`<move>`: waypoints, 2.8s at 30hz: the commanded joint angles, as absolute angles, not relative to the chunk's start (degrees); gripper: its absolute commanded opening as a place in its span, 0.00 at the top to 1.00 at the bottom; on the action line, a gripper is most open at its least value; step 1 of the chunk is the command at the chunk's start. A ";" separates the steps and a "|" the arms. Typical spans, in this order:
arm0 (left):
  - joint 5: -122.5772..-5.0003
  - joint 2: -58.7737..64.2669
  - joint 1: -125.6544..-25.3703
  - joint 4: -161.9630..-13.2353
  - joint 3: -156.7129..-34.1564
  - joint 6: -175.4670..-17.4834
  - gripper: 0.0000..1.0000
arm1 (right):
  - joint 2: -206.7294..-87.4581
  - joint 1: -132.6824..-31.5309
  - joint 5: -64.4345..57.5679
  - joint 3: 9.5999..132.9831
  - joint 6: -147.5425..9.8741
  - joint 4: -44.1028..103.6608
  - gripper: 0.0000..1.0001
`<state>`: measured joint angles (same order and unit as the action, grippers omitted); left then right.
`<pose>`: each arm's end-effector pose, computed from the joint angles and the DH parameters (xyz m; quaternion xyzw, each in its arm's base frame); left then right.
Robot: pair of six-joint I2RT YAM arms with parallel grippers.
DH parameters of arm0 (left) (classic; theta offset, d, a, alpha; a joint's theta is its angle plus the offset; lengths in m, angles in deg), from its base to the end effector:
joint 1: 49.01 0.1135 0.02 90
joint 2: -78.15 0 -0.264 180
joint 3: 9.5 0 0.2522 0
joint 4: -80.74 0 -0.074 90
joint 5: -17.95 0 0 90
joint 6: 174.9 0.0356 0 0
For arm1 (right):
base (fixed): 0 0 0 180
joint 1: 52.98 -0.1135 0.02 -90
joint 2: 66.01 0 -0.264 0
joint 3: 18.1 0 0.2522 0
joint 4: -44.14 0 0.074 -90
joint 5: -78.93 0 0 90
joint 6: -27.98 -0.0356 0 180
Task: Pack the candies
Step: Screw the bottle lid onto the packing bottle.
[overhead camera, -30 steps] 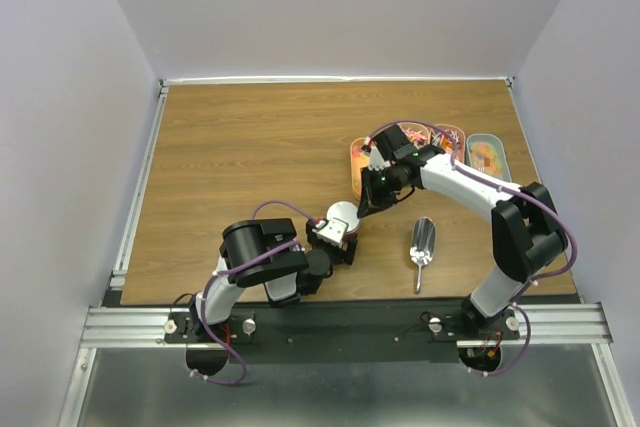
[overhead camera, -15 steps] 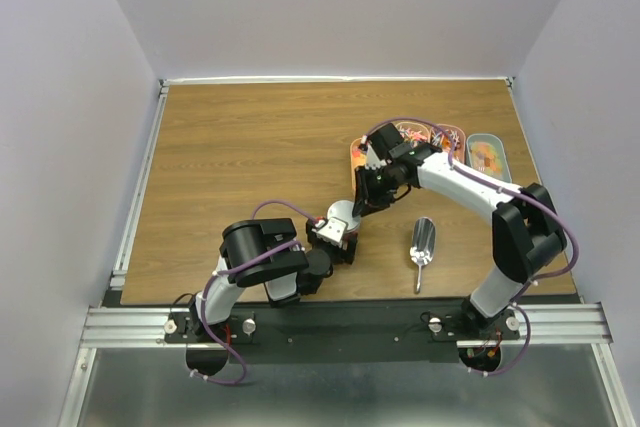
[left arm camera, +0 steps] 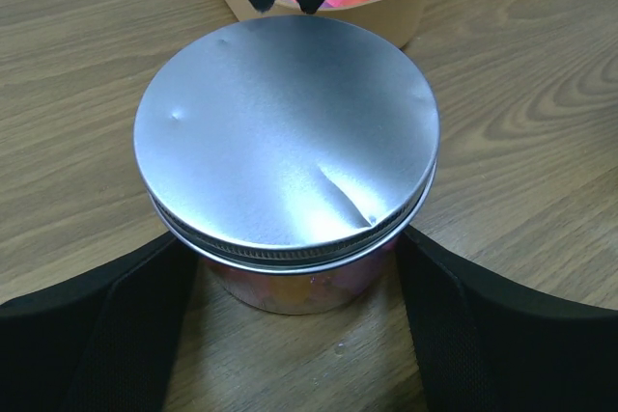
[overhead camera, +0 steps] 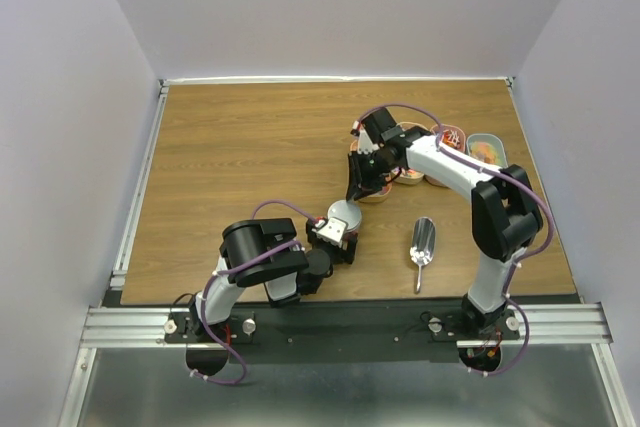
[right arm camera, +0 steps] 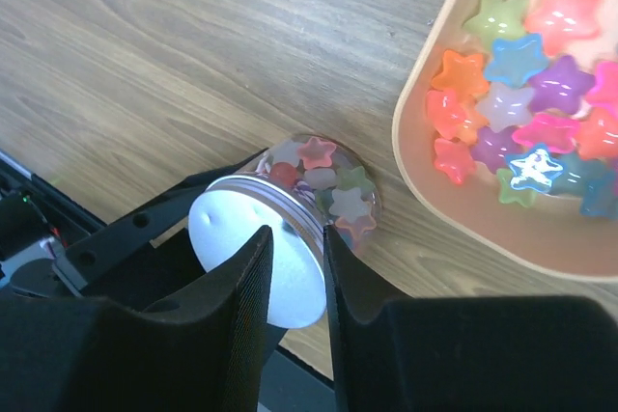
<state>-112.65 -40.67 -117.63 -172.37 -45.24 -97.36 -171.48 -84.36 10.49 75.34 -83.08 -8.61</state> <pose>0.1226 -0.2496 0.0769 0.1413 0.7388 -0.1900 0.6310 0.3199 0.2105 0.2185 -0.1269 0.9511 0.2585 0.1117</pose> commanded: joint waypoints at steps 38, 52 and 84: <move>-111.34 -41.99 -117.13 -185.87 -45.33 -101.16 0.14 | -162.25 -85.15 11.51 61.84 -86.54 -7.77 0.88; -110.81 -40.33 -116.95 -185.25 -44.54 -100.89 0.13 | -159.18 -85.15 9.94 59.46 -90.23 -6.72 0.76; -115.11 8.52 -132.07 -121.95 -42.68 -115.47 0.02 | -140.56 -80.49 -17.74 65.35 -91.55 -15.59 0.00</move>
<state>-112.02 -0.30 -130.70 -145.53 -40.41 -108.07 -143.97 -81.45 -8.97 63.64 -91.97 -11.86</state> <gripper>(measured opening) 0.985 0.998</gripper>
